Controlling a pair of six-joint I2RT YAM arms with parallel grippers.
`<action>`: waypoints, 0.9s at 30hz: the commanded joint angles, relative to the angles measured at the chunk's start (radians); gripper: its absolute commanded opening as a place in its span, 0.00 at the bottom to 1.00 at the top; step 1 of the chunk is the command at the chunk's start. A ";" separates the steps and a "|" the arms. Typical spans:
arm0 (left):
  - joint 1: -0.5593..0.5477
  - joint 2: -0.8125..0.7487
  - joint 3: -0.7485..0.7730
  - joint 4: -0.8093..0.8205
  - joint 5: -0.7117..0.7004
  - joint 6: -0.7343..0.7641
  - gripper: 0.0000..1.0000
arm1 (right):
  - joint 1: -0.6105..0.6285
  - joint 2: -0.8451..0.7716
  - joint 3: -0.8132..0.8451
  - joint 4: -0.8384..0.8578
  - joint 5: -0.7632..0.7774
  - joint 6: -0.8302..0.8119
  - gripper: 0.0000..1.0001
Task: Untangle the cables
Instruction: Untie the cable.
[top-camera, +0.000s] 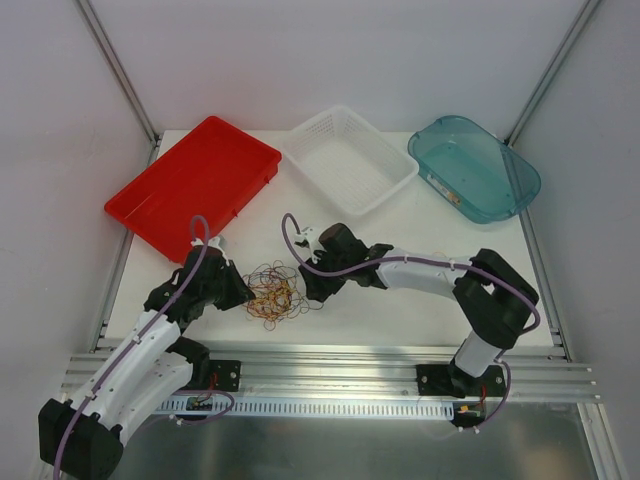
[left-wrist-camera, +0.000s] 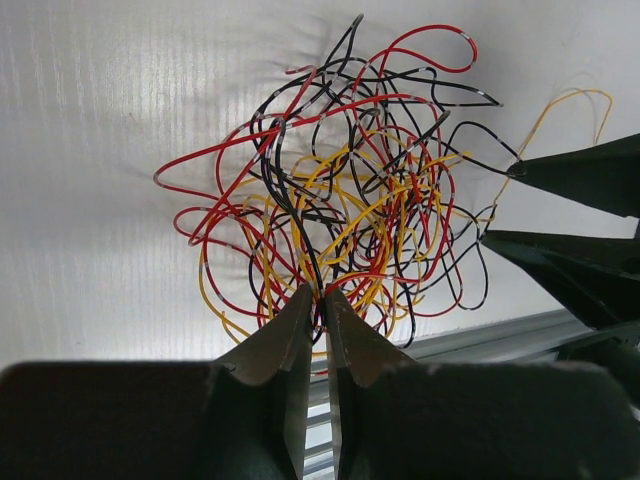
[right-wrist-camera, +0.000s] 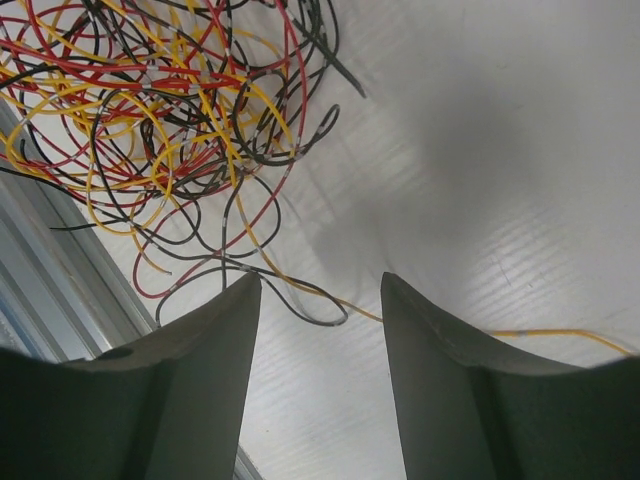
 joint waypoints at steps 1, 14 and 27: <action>0.012 0.007 -0.007 0.035 0.019 0.011 0.09 | 0.011 0.038 0.039 0.053 -0.081 0.000 0.55; 0.014 -0.014 -0.048 0.040 -0.119 -0.040 0.06 | 0.015 -0.072 -0.018 -0.020 -0.027 -0.041 0.01; 0.017 0.087 -0.001 0.020 -0.336 -0.103 0.06 | -0.112 -0.683 -0.068 -0.338 0.113 -0.116 0.01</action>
